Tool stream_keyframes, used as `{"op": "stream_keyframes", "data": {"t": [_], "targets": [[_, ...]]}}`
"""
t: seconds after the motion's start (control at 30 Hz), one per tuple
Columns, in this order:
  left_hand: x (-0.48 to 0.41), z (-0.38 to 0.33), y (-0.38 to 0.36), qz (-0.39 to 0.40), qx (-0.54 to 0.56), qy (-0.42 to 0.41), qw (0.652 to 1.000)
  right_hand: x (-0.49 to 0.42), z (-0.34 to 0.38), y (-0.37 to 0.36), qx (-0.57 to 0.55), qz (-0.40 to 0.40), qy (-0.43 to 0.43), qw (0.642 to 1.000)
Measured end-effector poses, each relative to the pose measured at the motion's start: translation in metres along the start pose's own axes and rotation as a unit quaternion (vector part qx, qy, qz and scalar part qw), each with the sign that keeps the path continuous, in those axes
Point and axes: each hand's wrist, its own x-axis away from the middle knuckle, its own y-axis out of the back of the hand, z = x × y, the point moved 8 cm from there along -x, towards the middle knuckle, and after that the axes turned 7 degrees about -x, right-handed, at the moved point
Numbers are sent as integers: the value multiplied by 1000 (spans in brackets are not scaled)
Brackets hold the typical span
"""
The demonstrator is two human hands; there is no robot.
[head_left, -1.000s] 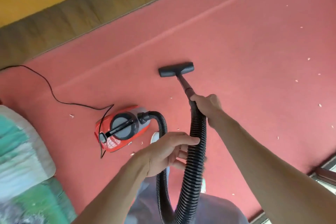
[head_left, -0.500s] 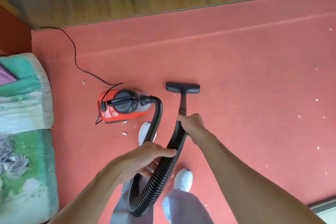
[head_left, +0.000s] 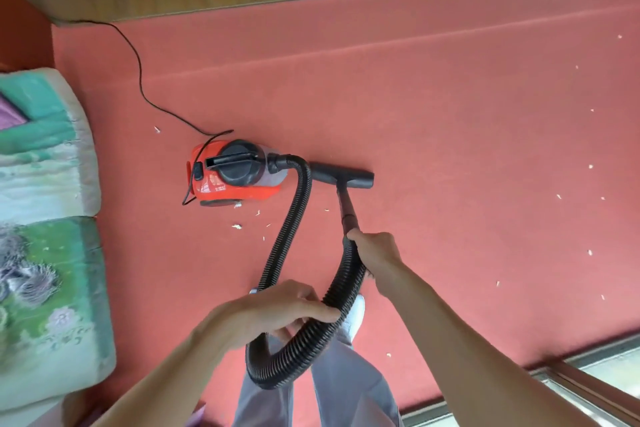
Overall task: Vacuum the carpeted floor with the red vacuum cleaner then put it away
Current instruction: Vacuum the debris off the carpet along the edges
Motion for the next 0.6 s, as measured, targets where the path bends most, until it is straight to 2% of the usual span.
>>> {"op": "stream_keyframes", "data": {"t": [0.1, 0.23, 0.33, 0.5, 0.6], "targets": [[-1, -5, 18, -67, 10, -19, 997, -11, 4, -8, -63, 8, -13, 998], [5, 1, 28, -94, 27, -41, 994, -17, 23, -22, -47, 10, 17, 999], [13, 14, 31, -79, 23, -43, 996, -8, 31, -37, -4, -1, 45, 999], [29, 37, 21, 17, 11, -24, 1000, 19, 10, -63, 62, 14, 53, 997], [29, 42, 32, -18, 22, -28, 999, 20, 15, -71, 61, -14, 61, 996]]}}
